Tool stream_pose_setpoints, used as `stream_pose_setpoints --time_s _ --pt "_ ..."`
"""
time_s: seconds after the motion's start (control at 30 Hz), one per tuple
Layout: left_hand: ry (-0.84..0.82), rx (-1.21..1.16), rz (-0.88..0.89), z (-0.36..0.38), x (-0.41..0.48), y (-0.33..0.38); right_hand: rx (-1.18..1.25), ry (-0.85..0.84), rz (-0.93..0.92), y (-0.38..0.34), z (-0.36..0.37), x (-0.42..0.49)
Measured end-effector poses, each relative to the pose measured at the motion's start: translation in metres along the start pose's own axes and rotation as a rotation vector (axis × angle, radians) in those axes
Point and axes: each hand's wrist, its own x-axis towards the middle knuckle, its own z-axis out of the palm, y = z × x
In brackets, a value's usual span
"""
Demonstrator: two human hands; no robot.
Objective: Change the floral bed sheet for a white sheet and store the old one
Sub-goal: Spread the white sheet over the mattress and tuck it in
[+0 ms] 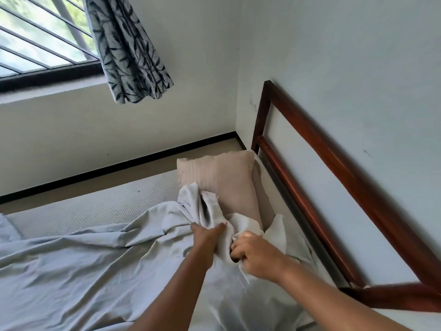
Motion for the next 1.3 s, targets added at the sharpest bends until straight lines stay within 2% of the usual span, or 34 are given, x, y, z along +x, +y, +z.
stream_pose_setpoints --time_s 0.1,0.23,0.33,0.4,0.5,0.6,0.67,0.73,0.8,0.87,0.97,1.1,1.2,1.3 --pt "0.090 0.056 0.001 0.001 0.013 -0.003 0.109 -0.035 0.095 -0.005 -0.003 -0.006" --pt "0.169 -0.056 0.007 -0.005 0.029 -0.011 0.271 -0.139 0.308 -0.002 -0.013 -0.017" --pt "0.086 -0.214 0.063 -0.007 0.034 -0.007 0.456 -0.175 0.493 0.020 -0.014 -0.019" --pt "0.042 -0.231 0.086 -0.006 0.038 -0.004 0.552 -0.158 0.576 0.038 -0.013 -0.018" --pt "0.158 -0.034 0.089 0.006 0.045 -0.003 0.563 -0.043 0.676 0.068 -0.013 -0.013" --pt "0.320 0.471 0.113 0.030 0.045 -0.002 0.533 0.034 0.734 0.112 -0.009 0.004" --pt "0.323 0.657 0.295 0.047 0.036 -0.004 0.491 0.067 0.780 0.141 -0.005 0.020" --pt "0.254 0.807 0.459 0.070 0.034 -0.009 0.478 0.083 0.836 0.173 0.001 0.036" --pt "0.111 0.866 0.520 0.093 0.040 -0.010 0.481 0.078 0.870 0.201 0.003 0.052" --pt "-0.030 0.896 0.504 0.121 0.058 -0.010 0.519 0.080 0.910 0.232 0.005 0.069" --pt "-0.079 0.951 0.403 0.160 0.092 -0.012 0.592 0.113 0.947 0.277 0.013 0.095" --pt "0.018 1.057 0.259 0.200 0.142 -0.021 0.629 0.113 0.988 0.325 0.030 0.127" --pt "0.227 1.107 0.239 0.214 0.160 -0.026 0.647 0.054 1.031 0.349 0.050 0.142" --pt "0.398 1.084 0.246 0.213 0.178 -0.028 0.666 0.068 1.058 0.364 0.068 0.156"
